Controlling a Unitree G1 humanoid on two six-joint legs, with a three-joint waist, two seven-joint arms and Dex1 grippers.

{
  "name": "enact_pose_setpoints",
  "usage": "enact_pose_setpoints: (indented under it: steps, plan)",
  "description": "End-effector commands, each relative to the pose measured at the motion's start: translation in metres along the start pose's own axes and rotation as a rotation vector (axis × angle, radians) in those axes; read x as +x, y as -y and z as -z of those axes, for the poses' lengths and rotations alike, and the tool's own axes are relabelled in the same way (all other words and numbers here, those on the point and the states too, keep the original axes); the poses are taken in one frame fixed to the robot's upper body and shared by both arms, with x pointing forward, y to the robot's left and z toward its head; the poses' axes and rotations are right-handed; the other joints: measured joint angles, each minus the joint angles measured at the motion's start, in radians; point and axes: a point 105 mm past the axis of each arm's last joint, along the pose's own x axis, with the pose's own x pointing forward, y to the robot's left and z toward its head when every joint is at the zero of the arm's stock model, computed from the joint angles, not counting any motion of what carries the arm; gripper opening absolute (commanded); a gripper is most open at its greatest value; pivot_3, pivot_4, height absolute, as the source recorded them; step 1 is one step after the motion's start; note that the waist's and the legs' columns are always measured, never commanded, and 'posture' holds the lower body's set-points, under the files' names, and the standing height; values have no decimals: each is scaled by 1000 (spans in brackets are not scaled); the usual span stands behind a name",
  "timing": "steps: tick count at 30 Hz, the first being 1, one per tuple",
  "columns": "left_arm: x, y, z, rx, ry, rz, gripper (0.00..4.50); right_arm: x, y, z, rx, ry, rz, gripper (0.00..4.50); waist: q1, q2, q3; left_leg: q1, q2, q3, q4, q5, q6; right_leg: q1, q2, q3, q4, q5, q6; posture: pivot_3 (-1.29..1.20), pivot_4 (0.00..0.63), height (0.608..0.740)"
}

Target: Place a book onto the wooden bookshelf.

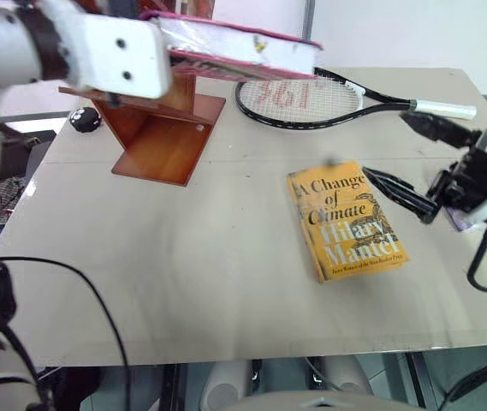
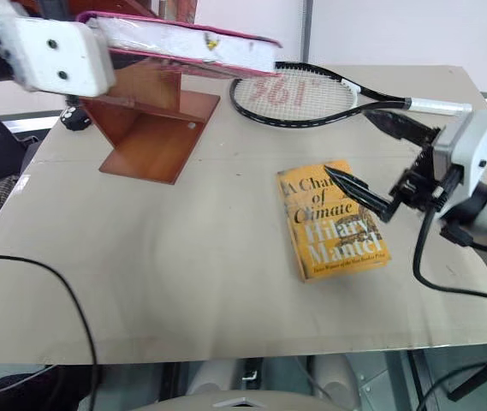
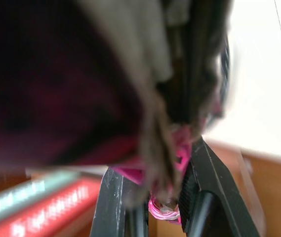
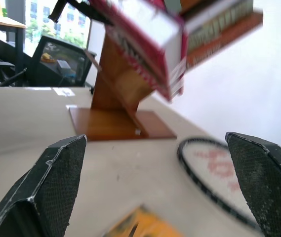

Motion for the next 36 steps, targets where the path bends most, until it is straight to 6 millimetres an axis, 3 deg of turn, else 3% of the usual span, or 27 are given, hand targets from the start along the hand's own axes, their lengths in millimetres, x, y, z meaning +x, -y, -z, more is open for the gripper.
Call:
enact_pose_setpoints:
  steps: [1, 4, 6, 10, 15, 19, 31, 33, 36]
  plan:
    - [-38, -22, 19, 88, -177, -34, 183, 7, 6, -9, -58, 51, -18, 4500, -1, -1, 2, 0, 0, 0, 0, 0, 0, 0, 0, 0, 0, 0, 1, 0, 150, 740]
    - [-51, -23, 42, 126, -323, -9, 183, 11, 10, -12, -80, 71, -28, 4500, 2, -2, 3, -1, 0, 0, 0, 0, 0, 0, 0, 0, 0, -1, 2, 0, 150, 740]
    - [-53, -14, 62, 148, -412, 43, 183, 15, 10, -17, -90, 91, -38, 4500, 4, -2, 3, -1, 0, 0, 0, 0, 0, 0, 0, 0, 0, -1, 2, 0, 150, 740]
    - [-32, 7, 87, 128, -481, 113, 183, 19, 4, -25, -101, 93, -50, 4500, 16, -2, 3, -1, 0, 0, 1, 0, 0, -1, 0, -1, 3, -1, 2, 0, 150, 740]
    - [11, 29, 95, 81, -483, 183, 183, 10, -6, -26, -84, 39, -24, 4500, 22, -2, 3, 0, 0, -2, 5, 0, 0, -1, 0, -2, 12, -1, 2, 0, 150, 740]
    - [40, 35, 99, 61, -510, 210, 183, -1, -17, -25, -44, -20, -15, 4500, 27, 2, 0, 4, 0, -3, 6, 0, 1, 0, 0, -2, 19, -1, 2, 0, 150, 740]
    - [57, 63, 91, -2, -455, 322, 183, -12, -21, -41, -27, 47, -22, 4500, 30, 10, -7, 6, 0, -3, 11, 0, 1, 2, -1, -1, 26, -2, 1, 0, 150, 740]
    - [57, 64, 89, -31, -446, 325, 1209, -14, -19, -42, -28, 47, -23, 4500, 30, 10, -7, 6, 0, -3, 12, 0, 1, 2, -1, -1, 27, -2, 1, 0, 150, 740]
    - [48, 48, 78, -27, -390, 253, 2543, -15, -18, -43, -24, 40, -35, 4500, 17, 6, -5, 3, 1, -4, 13, 0, 1, 0, 0, -1, 26, -2, 1, 0, 150, 740]
